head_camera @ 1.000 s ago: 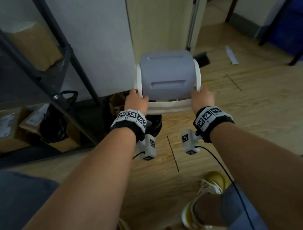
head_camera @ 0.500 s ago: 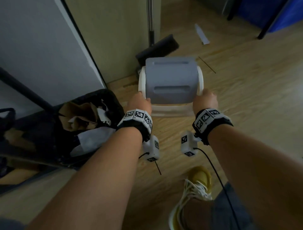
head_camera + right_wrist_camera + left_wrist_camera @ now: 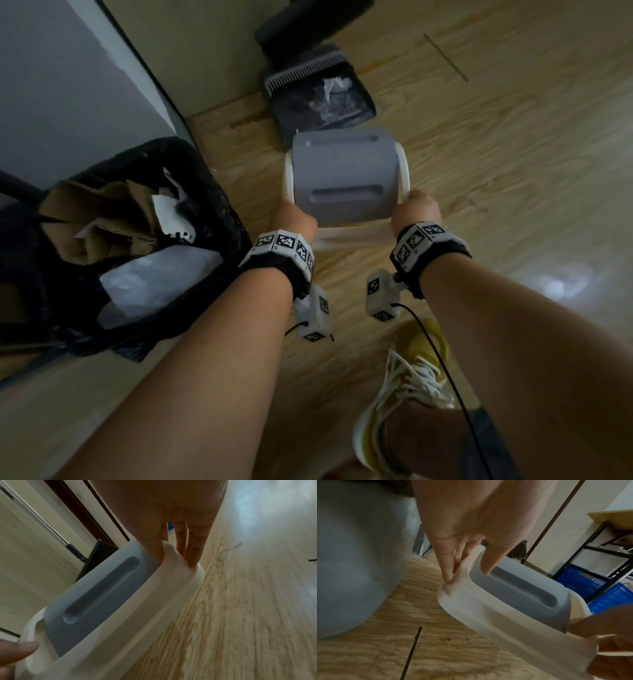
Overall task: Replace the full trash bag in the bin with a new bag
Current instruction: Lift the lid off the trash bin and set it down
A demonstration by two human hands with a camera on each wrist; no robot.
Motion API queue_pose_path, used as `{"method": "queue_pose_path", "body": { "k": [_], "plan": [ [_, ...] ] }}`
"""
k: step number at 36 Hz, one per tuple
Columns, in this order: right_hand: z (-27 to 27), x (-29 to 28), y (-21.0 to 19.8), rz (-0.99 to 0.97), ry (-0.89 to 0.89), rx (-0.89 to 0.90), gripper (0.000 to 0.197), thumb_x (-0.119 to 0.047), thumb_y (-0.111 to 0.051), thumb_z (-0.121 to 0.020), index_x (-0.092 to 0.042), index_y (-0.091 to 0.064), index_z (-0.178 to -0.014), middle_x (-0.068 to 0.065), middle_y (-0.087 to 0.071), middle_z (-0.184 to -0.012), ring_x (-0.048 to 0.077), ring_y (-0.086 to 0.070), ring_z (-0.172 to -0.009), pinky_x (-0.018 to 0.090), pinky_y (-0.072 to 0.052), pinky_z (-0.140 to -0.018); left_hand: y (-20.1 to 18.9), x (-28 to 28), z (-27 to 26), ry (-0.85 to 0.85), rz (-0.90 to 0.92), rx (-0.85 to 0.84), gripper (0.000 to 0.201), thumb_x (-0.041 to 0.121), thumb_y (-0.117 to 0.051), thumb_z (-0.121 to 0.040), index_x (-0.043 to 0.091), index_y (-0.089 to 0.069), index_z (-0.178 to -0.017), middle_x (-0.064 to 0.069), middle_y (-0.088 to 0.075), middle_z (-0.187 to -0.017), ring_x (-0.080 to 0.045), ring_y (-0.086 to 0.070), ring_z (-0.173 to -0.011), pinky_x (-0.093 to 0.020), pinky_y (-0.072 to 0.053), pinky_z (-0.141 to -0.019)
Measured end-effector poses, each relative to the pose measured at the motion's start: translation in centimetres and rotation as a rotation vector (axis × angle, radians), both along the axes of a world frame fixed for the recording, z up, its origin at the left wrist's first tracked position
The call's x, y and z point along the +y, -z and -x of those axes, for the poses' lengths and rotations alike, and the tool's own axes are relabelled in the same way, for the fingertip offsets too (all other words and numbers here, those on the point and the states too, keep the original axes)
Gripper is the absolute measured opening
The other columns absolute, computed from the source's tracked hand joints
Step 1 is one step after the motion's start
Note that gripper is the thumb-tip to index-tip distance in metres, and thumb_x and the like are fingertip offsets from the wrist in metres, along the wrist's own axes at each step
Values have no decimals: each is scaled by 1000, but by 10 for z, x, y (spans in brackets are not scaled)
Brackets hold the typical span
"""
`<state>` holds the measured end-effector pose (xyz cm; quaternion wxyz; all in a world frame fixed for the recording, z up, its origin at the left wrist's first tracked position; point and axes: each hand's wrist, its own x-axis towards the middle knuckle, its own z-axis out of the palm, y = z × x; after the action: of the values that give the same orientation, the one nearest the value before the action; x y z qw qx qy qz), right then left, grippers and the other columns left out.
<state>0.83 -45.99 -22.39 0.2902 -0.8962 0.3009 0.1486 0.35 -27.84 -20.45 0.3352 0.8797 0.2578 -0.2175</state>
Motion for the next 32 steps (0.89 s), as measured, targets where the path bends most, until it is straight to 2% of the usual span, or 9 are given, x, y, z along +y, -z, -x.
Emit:
{"method": "queue_pose_path", "body": {
  "k": [3, 7, 8, 11, 15, 19, 22, 27, 32],
  "plan": [
    [1, 0, 10, 4, -16, 49, 31, -8, -40, -94, -5, -60, -118, 20, -62, -120, 38, -59, -110, 39, -47, -84, 11, 1, 3, 5, 29, 19, 58, 6, -48, -94, 8, -26, -147, -16, -53, -132, -33, -58, -113, -28, -38, -76],
    [3, -1, 18, 4, -43, 144, 31, -8, -39, -97, -5, -58, -120, 20, -61, -123, 37, -59, -111, 35, -40, -75, 21, 0, 7, 24, 40, 64, 57, 8, -48, -94, 7, -25, -146, -13, -57, -120, -32, -57, -96, -31, -39, -75],
    [4, -1, 19, 0, -55, 166, 31, -7, -38, -97, -4, -58, -121, 20, -60, -124, 36, -59, -113, 34, -40, -76, 22, 0, 7, 28, 37, 74, 58, 8, -48, -94, 7, -24, -147, -14, -56, -123, -32, -57, -97, -32, -40, -75],
    [5, 0, 20, 2, -65, 198, 30, -9, -39, -98, -3, -54, -123, 19, -59, -127, 35, -58, -116, 34, -40, -78, 26, 0, 7, 52, 10, 109, 61, 10, -47, -95, 5, -19, -149, -18, -51, -136, -35, -55, -118, -37, -43, -84],
    [6, 7, 16, -32, -39, 201, 36, -13, -39, -99, -7, -47, -133, 17, -56, -131, 35, -56, -119, 38, -44, -85, 24, -2, 9, 128, 14, 95, 71, 10, -45, -95, 16, -7, -155, -15, -51, -139, -35, -57, -115, -35, -46, -82],
    [7, 17, 4, 3, -86, 175, 33, -21, -42, -99, -7, -49, -128, 18, -57, -128, 36, -55, -118, 40, -45, -87, 16, -6, 10, 225, -38, 53, 70, 13, -45, -97, 15, -6, -155, -16, -40, -148, -35, -51, -125, -41, -47, -99],
    [9, 24, -10, 13, -125, 155, 36, -21, -42, -96, -10, -48, -129, 18, -56, -128, 37, -55, -116, 40, -46, -87, 4, -5, 12, 278, -87, 27, 71, 14, -45, -97, 16, -5, -155, -17, -39, -149, -36, -49, -127, -44, -44, -103],
    [15, 30, -40, 26, -219, 148, 45, -19, -44, -95, -15, -43, -140, 16, -44, -139, 37, -51, -122, 41, -46, -95, -28, 7, 15, 326, -129, -98, 66, 12, -44, -94, 18, -17, -153, -15, -50, -139, -35, -53, -121, -40, -45, -96],
    [25, 39, -77, 39, -294, 103, 48, -15, -45, -96, -15, -41, -143, 15, -37, -145, 36, -46, -126, 42, -45, -100, -79, 27, 22, 320, -173, -269, 57, 12, -41, -96, 18, -27, -151, -11, -40, -150, -31, -43, -135, -38, -37, -107]
  ]
}}
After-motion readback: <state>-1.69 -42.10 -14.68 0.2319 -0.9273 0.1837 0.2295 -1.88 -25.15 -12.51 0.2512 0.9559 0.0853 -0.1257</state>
